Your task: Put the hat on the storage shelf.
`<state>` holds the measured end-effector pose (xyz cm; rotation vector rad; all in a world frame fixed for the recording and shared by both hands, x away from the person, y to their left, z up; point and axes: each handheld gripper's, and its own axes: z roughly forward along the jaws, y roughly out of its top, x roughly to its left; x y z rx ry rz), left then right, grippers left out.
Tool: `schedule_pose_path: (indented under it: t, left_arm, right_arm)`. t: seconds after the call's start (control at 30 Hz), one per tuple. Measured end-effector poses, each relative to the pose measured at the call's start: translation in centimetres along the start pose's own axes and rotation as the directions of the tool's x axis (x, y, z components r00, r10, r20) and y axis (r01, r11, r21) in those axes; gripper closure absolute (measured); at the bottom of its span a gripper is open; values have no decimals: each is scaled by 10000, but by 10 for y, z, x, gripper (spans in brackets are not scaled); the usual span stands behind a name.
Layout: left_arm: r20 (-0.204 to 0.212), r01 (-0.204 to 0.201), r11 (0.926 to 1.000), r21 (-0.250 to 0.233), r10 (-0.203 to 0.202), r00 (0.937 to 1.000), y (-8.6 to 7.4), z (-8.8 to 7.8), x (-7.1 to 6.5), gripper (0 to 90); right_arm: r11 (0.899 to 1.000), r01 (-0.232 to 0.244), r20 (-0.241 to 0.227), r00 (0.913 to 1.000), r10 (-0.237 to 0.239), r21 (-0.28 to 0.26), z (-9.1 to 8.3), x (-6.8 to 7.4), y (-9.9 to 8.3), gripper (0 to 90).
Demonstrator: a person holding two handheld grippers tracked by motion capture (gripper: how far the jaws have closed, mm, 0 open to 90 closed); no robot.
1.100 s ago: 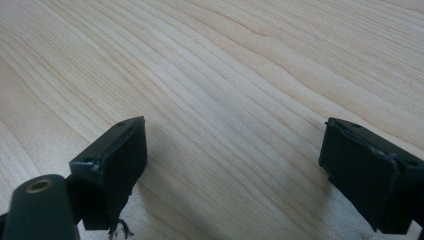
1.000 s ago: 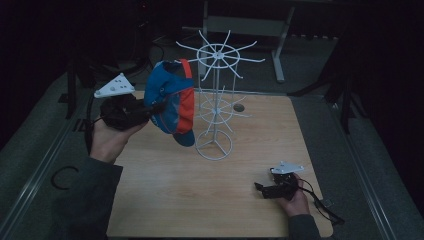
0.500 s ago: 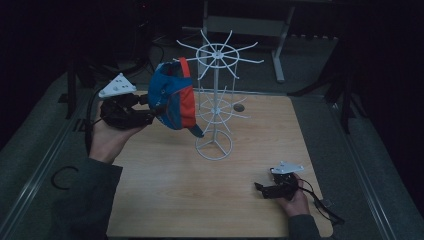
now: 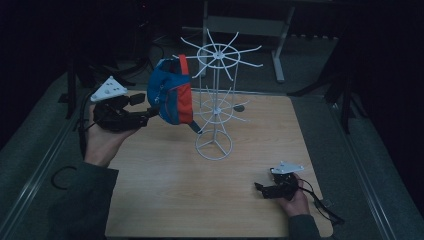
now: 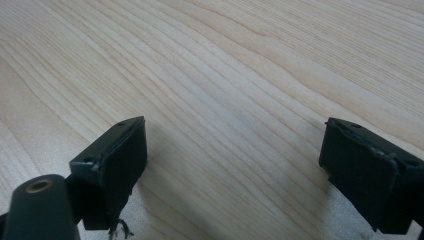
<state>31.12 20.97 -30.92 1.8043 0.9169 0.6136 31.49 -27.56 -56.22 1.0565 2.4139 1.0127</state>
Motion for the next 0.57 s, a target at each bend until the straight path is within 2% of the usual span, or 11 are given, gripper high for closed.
schedule_pose_path:
  t: [0.57]
  left_arm:
    - [-139, 112, 9996, -250, -116, 9998, -18, -14, -2, 392]
  right_arm:
    - [10000, 3, -1, 10000, -3, -3, 0, 0, 0, 116]
